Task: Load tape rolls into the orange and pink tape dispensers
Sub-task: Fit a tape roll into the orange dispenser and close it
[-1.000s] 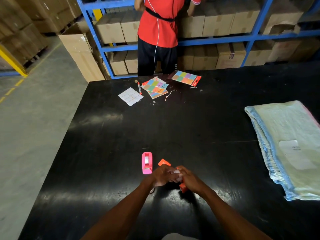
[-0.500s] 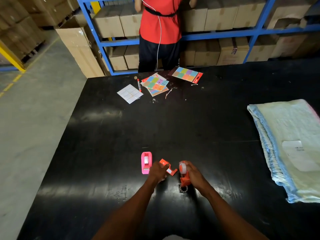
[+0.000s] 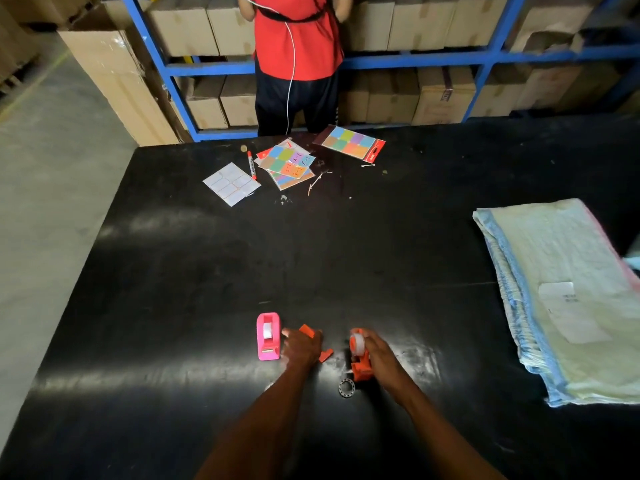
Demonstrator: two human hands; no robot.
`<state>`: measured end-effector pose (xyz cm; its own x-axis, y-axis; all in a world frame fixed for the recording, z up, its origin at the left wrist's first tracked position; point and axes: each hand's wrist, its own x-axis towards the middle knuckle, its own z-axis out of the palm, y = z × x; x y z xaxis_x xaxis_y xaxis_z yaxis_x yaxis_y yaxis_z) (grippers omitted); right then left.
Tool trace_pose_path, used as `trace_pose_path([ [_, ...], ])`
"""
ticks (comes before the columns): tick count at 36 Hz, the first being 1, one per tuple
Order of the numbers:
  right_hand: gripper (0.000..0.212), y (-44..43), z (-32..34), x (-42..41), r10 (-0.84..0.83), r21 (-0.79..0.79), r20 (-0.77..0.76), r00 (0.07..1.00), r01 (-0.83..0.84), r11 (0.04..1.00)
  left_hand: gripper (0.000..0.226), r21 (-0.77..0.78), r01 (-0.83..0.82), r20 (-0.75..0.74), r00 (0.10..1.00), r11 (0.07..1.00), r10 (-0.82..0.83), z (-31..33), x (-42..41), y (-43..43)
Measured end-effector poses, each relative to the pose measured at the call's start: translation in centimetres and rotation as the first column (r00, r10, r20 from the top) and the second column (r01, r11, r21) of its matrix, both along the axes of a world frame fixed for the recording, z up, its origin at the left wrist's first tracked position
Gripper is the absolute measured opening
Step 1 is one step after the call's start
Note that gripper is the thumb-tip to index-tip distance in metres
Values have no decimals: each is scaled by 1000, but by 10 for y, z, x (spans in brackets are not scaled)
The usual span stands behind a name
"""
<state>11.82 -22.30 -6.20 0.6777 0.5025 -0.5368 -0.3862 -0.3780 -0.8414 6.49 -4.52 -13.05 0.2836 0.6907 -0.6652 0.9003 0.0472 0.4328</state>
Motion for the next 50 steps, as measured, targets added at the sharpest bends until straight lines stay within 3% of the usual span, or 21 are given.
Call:
trace_pose_path([
  [3, 23, -1, -2, 1, -1, 15, -14, 1000, 1, 1000, 83, 66, 25, -29, 999, 998, -23, 45, 3, -11],
  [7, 24, 3, -10, 5, -25, 0, -3, 1000, 25, 1000, 67, 59, 171, 47, 984, 984, -173, 42, 3, -10],
  [10, 25, 9, -17, 9, -18, -19, 27, 999, 19, 1000, 33, -123, 301, 271, 927, 946, -260, 39, 1, -6],
  [12, 23, 13, -19, 11, -4, -22, 34, 999, 5, 1000, 23, -322, 277, 396, 908, 905, -137, 49, -1, -6],
  [14, 24, 17, -21, 12, -10, -22, 38, 999, 11, 1000, 31, -456, 275, 460, 887, 847, -41, 62, -4, -7],
  [17, 25, 22, -19, 13, -10, -29, 50, 999, 12, 999, 50, -505, 331, 490, 870, 797, -51, 66, -11, -6],
  [23, 25, 23, -5, 7, 41, -13, 123, 992, -39, 999, 43, -528, 345, 533, 846, 776, -13, 80, -19, -7],
  [41, 26, 19, 20, -9, 26, 6, 231, 973, -28, 1000, 46, -439, 383, 630, 776, 813, -25, 108, -40, -18],
  [45, 26, 20, 13, -11, 36, 20, 252, 967, -42, 999, 62, -421, 382, 630, 775, 822, -37, 111, -45, -18],
  [50, 28, 23, 34, -19, 21, 56, 263, 965, -37, 998, 51, -418, 399, 640, 767, 816, -47, 120, -49, -18],
])
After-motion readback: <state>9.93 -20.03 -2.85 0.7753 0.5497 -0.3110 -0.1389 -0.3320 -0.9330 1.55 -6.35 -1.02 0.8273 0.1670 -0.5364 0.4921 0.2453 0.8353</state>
